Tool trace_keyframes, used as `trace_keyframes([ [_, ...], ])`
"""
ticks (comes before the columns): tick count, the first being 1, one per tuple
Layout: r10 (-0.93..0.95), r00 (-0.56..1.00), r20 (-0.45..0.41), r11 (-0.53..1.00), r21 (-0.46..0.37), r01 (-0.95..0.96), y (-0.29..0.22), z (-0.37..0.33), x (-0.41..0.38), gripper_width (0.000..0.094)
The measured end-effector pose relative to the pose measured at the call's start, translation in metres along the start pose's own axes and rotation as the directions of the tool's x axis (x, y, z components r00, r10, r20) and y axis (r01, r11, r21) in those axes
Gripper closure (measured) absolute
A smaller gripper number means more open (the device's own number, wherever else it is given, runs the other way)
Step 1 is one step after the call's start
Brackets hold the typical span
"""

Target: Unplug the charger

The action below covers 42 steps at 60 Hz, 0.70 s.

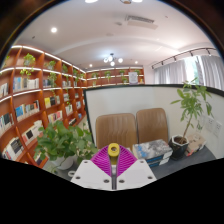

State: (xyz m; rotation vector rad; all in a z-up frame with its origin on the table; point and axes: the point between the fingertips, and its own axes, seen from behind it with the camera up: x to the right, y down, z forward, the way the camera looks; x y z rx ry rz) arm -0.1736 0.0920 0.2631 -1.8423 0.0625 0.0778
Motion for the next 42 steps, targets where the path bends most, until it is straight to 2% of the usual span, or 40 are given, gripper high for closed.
trace_keyframes([
  [4, -0.005, 1.000, -0.013, 0.999, 0.043, 0.005, -0.032, -0.014, 0.029, 0.0899],
  [10, -0.053, 0.995, -0.090, 0.998, 0.011, 0.054, -0.028, -0.016, 0.091, 0.0899],
  [15, -0.076, 0.989, -0.124, 0.994, -0.083, 0.066, 0.019, -0.006, 0.130, 0.0899],
  [18, -0.085, 0.989, -0.123, 0.984, -0.169, 0.064, 0.052, 0.005, 0.145, 0.0899],
  [21, -0.096, 0.989, -0.115, 0.969, -0.236, 0.067, 0.109, 0.012, 0.153, 0.0897],
  [26, -0.085, 0.994, -0.066, 0.939, -0.339, 0.058, 0.159, 0.022, 0.163, 0.0897],
  [33, -0.027, 0.999, -0.028, 0.907, -0.422, 0.013, 0.220, 0.032, 0.168, 0.0895],
  [38, 0.015, 1.000, -0.019, 0.887, -0.462, -0.022, 0.245, 0.033, 0.171, 0.0896],
  [40, 0.031, 0.999, -0.021, 0.876, -0.481, -0.037, 0.256, 0.032, 0.174, 0.0866],
  [42, 0.058, 0.998, -0.006, 0.892, -0.449, -0.055, 0.251, 0.035, 0.172, 0.0855],
])
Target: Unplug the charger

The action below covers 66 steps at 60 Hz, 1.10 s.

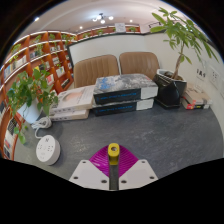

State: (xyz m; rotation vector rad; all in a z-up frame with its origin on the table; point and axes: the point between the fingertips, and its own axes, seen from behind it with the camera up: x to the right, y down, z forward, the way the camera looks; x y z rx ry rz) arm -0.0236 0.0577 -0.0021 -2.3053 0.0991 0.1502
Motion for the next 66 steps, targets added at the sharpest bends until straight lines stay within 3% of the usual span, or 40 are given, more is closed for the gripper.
trace_keyframes([
  [7, -0.006, 1.000, 0.024, 1.000, -0.028, 0.007, 0.002, 0.002, 0.003, 0.0763],
  [11, -0.035, 0.999, 0.000, 0.997, -0.064, 0.035, 0.008, 0.003, 0.013, 0.0531],
  [14, -0.046, 0.999, -0.009, 0.998, -0.047, 0.046, 0.001, 0.000, 0.016, 0.0345],
  [16, -0.050, 0.999, -0.009, 0.998, -0.036, 0.050, -0.005, -0.004, 0.017, 0.0270],
  [24, -0.024, 0.999, 0.028, 0.999, 0.035, 0.023, -0.044, -0.048, 0.010, 0.0205],
  [30, -0.014, 0.999, 0.047, 0.992, 0.124, 0.008, -0.084, -0.106, 0.003, 0.0082],
  [39, -0.044, 0.998, 0.051, 0.958, 0.286, 0.028, -0.127, -0.210, -0.016, 0.0078],
  [48, -0.067, 0.998, 0.007, 0.920, 0.389, 0.059, -0.122, -0.291, -0.028, 0.0081],
  [54, -0.097, 0.995, -0.017, 0.921, 0.378, 0.096, -0.092, -0.317, -0.038, 0.0083],
  [66, -0.103, 0.995, 0.017, 0.938, 0.335, 0.091, -0.038, -0.347, -0.059, 0.0082],
])
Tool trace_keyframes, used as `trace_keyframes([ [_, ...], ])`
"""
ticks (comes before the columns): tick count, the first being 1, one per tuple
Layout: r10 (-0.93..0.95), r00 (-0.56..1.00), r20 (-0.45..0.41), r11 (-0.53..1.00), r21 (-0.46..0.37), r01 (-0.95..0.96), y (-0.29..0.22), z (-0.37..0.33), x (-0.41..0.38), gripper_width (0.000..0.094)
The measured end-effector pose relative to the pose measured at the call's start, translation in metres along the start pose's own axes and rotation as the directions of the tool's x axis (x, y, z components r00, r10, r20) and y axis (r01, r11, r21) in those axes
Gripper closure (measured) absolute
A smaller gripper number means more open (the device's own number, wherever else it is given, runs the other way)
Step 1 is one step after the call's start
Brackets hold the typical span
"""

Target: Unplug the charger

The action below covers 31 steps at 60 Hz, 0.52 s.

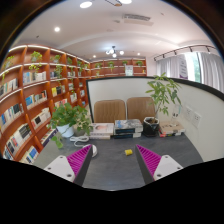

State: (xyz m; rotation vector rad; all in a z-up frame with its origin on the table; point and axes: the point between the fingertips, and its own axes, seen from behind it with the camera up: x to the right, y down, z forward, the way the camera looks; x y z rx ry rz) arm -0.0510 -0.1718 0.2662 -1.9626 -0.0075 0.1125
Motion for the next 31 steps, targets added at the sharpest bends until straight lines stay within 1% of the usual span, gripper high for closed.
trace_keyframes([
  [8, -0.033, 0.999, -0.004, 0.999, -0.014, 0.033, 0.018, -0.015, -0.006, 0.0084],
  [13, -0.033, 0.999, 0.013, 0.999, -0.033, 0.033, 0.028, -0.022, -0.012, 0.0083],
  [31, -0.031, 0.999, 0.013, 0.998, -0.057, 0.032, 0.047, -0.031, -0.018, 0.0083],
])
